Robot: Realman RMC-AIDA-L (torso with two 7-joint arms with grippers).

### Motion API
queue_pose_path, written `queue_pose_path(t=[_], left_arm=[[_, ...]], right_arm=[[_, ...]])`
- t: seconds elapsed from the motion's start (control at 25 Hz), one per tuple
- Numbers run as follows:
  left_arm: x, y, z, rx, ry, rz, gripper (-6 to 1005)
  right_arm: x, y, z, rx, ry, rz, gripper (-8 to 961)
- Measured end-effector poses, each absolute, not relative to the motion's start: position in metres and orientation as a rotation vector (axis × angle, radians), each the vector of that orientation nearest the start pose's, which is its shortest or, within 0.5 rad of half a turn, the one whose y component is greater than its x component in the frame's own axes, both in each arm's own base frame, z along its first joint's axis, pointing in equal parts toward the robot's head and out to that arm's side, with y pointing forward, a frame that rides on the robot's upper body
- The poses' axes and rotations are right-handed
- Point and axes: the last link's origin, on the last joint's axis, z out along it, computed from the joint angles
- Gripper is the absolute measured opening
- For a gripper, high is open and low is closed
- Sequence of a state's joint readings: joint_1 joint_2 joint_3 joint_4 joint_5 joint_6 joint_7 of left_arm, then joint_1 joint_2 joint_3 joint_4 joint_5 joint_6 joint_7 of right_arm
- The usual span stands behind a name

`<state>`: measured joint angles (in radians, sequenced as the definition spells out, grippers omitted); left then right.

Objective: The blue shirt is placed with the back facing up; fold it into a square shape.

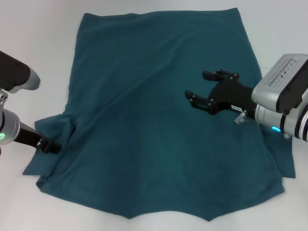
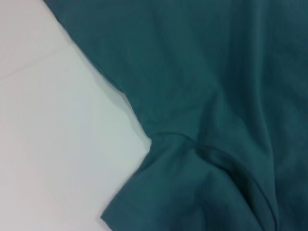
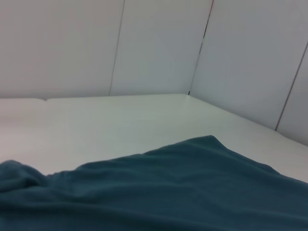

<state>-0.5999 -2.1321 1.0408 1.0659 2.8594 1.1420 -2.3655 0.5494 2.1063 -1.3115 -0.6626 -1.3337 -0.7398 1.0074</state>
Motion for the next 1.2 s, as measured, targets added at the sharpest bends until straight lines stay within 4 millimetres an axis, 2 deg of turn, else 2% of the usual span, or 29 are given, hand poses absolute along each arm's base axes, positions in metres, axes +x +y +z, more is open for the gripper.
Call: queue_pose_path(t=[0.48, 0.88, 1.2], left_arm=[[-0.278, 0.396, 0.023, -2.227, -0.958, 0.425, 643], [-0.286, 0.401, 0.030, -2.197, -0.954, 0.426, 643], [-0.290, 0.398, 0.025, -2.203, -0.974, 0.436, 643]], right_arm=[[0.228, 0.403, -0.040, -2.306, 0.257, 0.462, 756], [0.229, 0.401, -0.042, -2.315, 0.257, 0.459, 756], [0.228, 0.401, -0.043, -2.318, 0.253, 0.459, 755]])
